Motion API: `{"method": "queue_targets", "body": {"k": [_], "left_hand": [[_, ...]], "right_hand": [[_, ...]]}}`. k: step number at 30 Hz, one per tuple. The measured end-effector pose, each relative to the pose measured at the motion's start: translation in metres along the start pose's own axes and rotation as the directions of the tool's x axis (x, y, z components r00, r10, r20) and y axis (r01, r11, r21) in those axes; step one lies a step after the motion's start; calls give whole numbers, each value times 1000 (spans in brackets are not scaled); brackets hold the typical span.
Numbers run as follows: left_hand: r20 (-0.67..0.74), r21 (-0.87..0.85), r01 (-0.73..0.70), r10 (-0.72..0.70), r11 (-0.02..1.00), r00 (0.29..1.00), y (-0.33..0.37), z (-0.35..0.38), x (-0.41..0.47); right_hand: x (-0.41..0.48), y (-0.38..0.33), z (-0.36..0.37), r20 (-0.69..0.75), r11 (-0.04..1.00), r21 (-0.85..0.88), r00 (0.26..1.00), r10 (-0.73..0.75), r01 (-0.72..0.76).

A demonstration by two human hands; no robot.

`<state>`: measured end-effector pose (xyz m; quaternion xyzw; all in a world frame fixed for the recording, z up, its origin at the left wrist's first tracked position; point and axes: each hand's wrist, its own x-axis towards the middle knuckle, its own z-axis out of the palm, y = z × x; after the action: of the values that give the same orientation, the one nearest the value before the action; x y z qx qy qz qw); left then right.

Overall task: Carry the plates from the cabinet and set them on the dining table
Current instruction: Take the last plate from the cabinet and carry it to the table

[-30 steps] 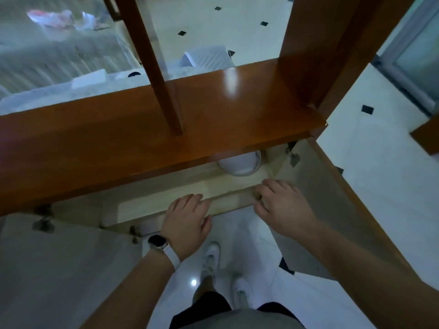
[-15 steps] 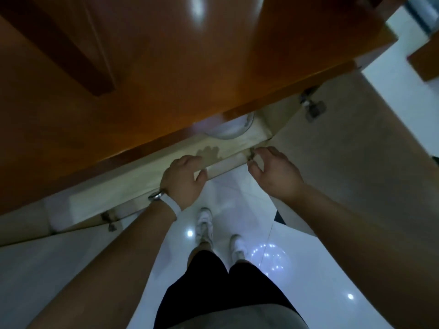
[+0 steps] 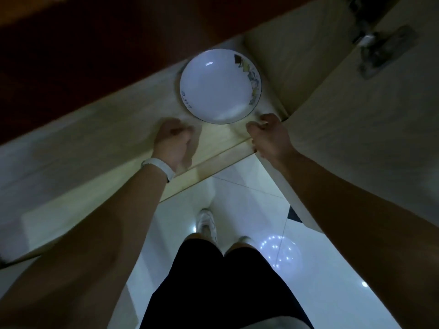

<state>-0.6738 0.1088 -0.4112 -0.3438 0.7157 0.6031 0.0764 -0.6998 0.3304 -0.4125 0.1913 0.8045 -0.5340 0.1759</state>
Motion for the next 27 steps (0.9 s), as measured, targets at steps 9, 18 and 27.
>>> {"method": "queue_targets", "body": {"k": [9, 18, 27], "left_hand": [[217, 64, -163, 146, 985, 965, 29, 14, 49], [169, 220, -253, 218, 942, 961, 30, 25, 63], [162, 75, -158, 144, 985, 976, 32, 21, 26]], "right_hand": [[33, -17, 13, 6, 981, 191, 999, -47, 45], [51, -22, 18, 8, 968, 250, 1000, -22, 20], [12, -14, 3, 5, 959, 278, 998, -58, 55]]}}
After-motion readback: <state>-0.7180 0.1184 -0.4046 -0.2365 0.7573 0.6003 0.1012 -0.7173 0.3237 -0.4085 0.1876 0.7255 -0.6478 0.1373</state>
